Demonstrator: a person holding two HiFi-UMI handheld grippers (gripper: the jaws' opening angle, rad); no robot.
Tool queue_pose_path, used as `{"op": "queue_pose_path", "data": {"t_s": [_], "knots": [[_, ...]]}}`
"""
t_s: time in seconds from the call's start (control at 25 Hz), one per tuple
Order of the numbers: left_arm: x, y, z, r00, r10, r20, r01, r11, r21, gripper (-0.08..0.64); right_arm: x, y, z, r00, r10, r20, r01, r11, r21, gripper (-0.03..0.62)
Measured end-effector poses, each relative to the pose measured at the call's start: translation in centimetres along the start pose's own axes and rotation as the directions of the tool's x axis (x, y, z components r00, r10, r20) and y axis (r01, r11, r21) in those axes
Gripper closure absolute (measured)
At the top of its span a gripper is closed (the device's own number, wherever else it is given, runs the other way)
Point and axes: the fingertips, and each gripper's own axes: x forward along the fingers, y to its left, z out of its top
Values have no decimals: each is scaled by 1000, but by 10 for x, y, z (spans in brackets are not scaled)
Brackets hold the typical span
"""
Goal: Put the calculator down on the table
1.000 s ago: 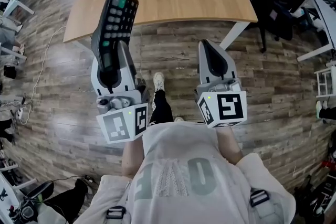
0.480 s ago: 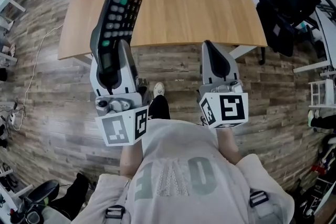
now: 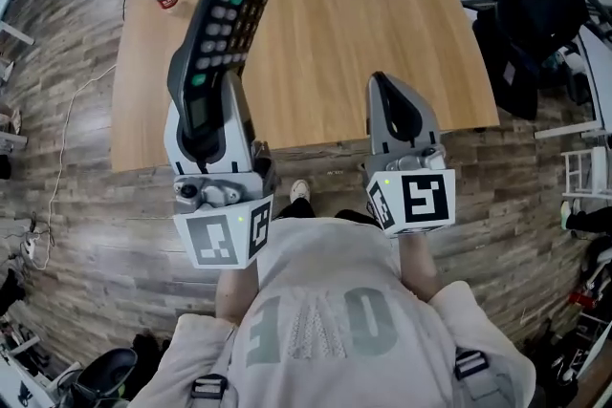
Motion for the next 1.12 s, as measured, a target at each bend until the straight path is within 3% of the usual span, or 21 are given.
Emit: {"op": "queue_pose_path", "data": {"t_s": [0.12, 0.4, 0.88, 1.12], "knots": [[23, 12, -13, 1000, -10, -16, 10, 1000, -18, 440, 15, -5, -6, 999, -26, -40, 27, 999, 22, 573], [54, -10, -46, 999, -5, -51, 3, 999, -46, 440, 28, -40, -18, 998, 15, -54, -13, 1000, 28, 574], [109, -25, -57, 995, 97, -19, -95, 993, 63, 439, 92, -101, -11, 997, 70, 6, -71, 997, 43, 574], [125, -36, -62, 991, 130, -29, -126, 986, 107, 439, 107, -116, -10, 989, 140, 35, -142, 988, 63, 574]]}}
